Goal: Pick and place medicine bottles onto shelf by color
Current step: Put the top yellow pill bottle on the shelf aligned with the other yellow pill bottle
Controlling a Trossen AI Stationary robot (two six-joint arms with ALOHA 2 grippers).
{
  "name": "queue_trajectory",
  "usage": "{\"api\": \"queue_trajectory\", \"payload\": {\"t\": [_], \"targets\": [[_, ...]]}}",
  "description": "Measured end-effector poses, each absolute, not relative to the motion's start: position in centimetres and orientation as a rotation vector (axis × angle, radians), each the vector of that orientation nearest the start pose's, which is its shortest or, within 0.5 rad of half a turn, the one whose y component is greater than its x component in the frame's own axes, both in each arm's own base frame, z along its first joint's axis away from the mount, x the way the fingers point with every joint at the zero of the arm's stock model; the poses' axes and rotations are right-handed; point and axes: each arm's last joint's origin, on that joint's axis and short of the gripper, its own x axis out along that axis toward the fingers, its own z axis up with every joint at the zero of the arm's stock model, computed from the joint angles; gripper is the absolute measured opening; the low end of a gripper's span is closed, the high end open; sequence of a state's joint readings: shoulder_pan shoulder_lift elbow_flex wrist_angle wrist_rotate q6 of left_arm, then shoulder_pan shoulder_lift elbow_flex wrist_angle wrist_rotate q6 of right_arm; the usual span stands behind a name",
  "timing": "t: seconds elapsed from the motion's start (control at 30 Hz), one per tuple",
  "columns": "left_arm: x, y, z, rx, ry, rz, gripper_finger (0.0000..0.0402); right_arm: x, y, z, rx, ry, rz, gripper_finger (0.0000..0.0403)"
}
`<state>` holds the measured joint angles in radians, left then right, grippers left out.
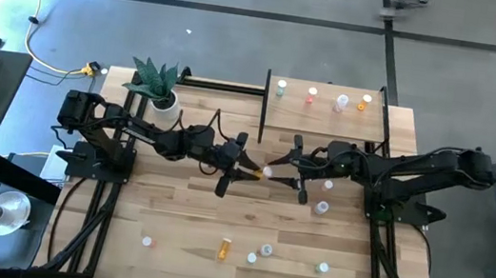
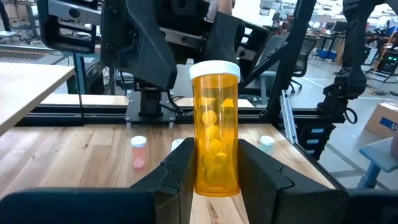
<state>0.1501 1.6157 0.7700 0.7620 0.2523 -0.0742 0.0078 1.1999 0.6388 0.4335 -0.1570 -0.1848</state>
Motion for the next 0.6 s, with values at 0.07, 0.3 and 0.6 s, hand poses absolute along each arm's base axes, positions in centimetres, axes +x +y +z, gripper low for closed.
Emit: {"api": "queue_trajectory", "payload": {"t": [0.07,0.3,0.6], "targets": [[33.2,4.4,21.6,-0.091,0.085,-0.087,0.0091,25.9,0.7,25.8,-0.179,0.110,0.177,0.0177],[33.4,4.7,21.8,-0.078,0.081,-0.031,0.0091,25.9,0.6,26.0,-0.184,0.085,0.173,0.0177],[33.9,4.8,22.7,-0.064,0.073,-0.031,0.0091,26.0,0.7,26.3,-0.177,0.053,0.172,0.0177]]}}
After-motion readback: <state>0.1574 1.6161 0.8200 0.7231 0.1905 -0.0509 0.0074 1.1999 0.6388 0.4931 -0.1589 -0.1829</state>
